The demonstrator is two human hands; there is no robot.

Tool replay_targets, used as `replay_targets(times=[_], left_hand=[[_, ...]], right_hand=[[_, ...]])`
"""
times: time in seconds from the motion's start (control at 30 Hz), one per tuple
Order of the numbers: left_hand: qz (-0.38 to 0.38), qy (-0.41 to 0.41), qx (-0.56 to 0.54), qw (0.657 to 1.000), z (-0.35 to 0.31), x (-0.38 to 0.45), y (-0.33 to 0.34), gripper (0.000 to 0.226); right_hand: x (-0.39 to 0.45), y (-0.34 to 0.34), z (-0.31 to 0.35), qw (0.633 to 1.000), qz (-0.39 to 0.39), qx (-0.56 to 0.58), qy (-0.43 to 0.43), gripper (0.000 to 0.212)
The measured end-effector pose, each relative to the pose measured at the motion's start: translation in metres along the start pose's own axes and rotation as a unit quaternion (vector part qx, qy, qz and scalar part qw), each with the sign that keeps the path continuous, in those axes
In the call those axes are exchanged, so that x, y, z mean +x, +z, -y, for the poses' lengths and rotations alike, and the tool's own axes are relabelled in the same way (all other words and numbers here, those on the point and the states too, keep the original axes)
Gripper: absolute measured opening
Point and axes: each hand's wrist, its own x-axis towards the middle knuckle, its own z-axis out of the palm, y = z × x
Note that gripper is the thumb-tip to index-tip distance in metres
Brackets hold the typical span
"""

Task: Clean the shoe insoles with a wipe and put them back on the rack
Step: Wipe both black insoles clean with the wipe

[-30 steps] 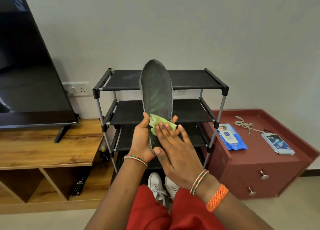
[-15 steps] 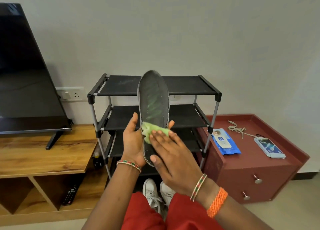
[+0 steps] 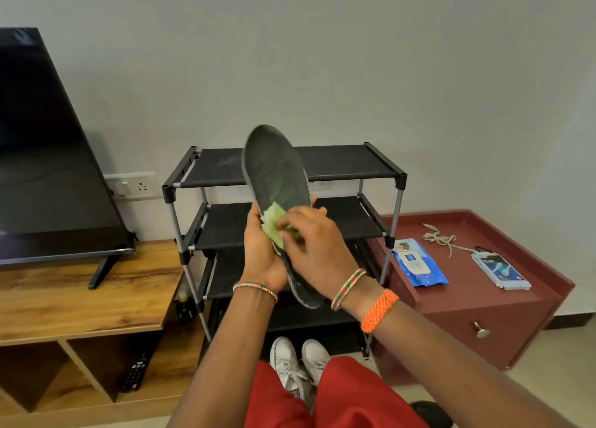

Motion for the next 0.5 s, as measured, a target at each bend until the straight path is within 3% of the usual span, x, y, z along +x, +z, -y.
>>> replay_targets(times=[0.07,0.27,0.4,0.5], left_hand=[[0.001,-0.004,0.006,1.000,-0.004,0.003,0.008,0.059],[0.012,-0.001,0.040,0.999,0.005,0.000,0.015,0.060],[0.022,-0.004,0.039,0.999,0.002,0.000,0.012,0.080],[0.023,0.016,0.039,0.999,0.007,0.002,0.017,0.074]], right_hand=[[-0.006,-0.002,0.010,1.000,0.014,0.006,-0.025,0.013],[0.019,-0.014,0.005,0.995,-0.094,-0.028,0.021,0.014],[-0.001,-0.009,0.020,0.998,-0.041,0.051,0.021,0.018],[0.010,-0.019,0.011,0.996,-0.085,0.028,0.012,0.017]])
